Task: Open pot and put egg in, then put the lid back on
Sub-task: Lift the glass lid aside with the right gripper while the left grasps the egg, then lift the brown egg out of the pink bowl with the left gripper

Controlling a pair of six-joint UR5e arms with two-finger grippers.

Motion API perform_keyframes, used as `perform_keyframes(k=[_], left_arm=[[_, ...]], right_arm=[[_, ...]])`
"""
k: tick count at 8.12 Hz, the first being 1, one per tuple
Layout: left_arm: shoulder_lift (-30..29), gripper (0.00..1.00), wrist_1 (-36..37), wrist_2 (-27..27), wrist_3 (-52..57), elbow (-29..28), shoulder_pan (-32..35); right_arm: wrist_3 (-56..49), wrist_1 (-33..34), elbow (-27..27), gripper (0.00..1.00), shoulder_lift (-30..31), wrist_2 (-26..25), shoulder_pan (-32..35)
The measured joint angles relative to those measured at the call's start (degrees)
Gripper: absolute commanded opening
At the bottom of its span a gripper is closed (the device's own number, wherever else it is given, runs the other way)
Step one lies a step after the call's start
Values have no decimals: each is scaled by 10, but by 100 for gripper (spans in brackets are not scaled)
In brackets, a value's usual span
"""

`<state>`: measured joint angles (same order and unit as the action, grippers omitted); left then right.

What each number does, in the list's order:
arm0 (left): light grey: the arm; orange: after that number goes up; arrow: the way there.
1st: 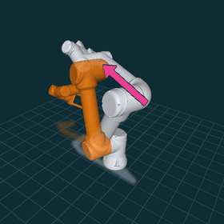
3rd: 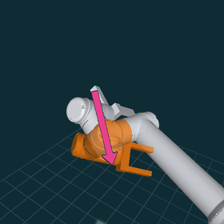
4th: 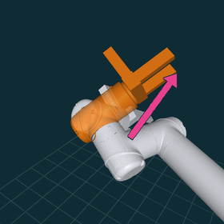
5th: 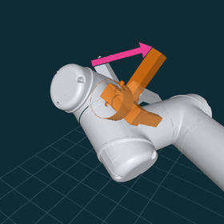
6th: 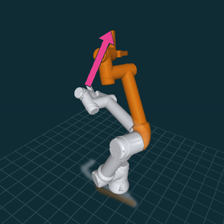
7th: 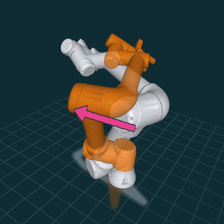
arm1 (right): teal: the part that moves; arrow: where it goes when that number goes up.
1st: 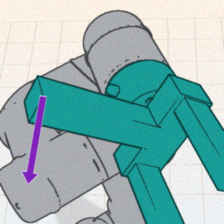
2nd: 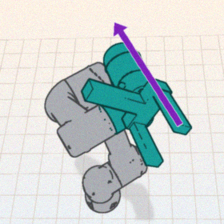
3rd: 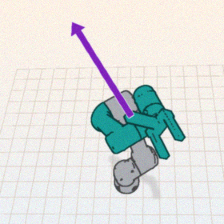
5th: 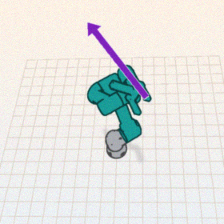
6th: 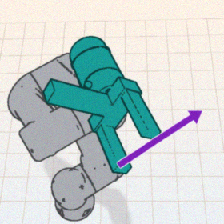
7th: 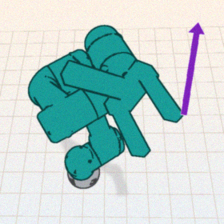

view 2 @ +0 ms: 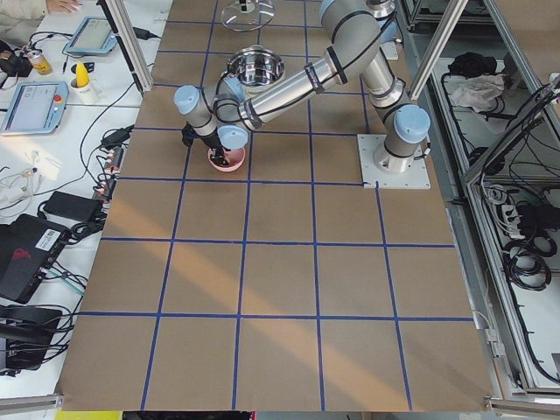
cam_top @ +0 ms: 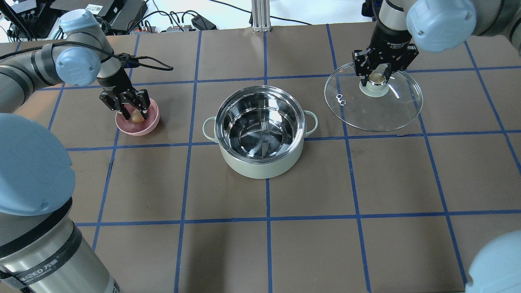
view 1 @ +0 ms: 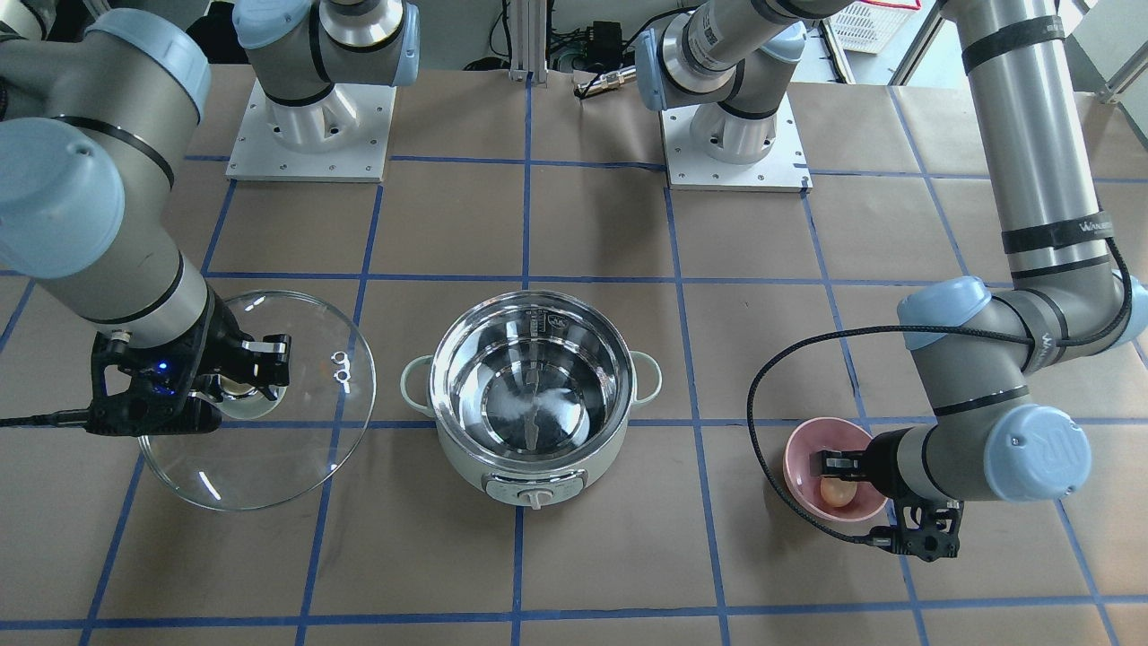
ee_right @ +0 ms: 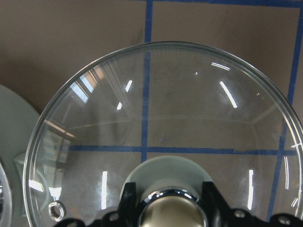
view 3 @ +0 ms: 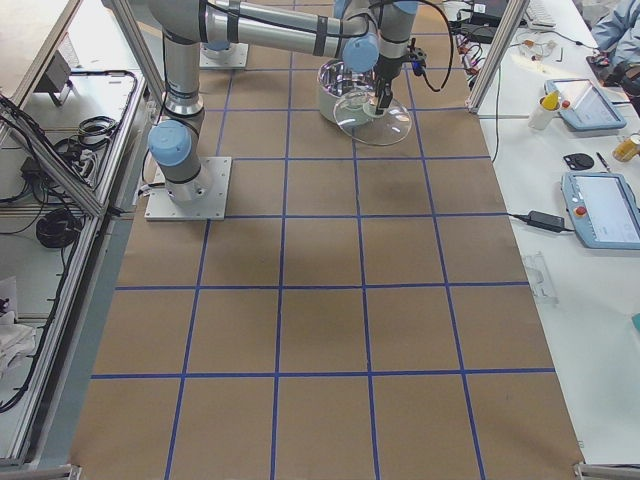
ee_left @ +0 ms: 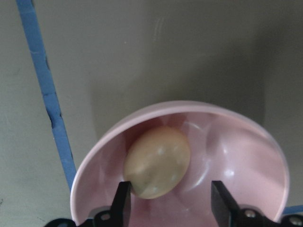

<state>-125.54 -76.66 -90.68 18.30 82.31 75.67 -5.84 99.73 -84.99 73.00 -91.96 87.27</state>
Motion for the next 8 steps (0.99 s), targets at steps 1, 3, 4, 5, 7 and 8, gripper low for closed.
perform_keyframes(k=[1,3,4,5,7,8], left_arm=[[-2,67,1,0,0,0,0],[-9,48,5,0,-1,0,0],[-11,17,7,1,-1,-1,0],[-13,0,10,2,-2,-1,0],[-14,0,13,2,-1,-1,0],[-14,0,14,3,-1,-2,0]], right_arm=[[-21,28,-21,0,-2,-6,-10],[-36,53,-39,0,-1,-11,-17],[-39,57,-41,0,-1,-12,-18],[-40,57,-42,0,-1,-12,-19],[-35,55,-43,0,0,-12,-19],[-33,54,-43,0,1,-12,-19]])
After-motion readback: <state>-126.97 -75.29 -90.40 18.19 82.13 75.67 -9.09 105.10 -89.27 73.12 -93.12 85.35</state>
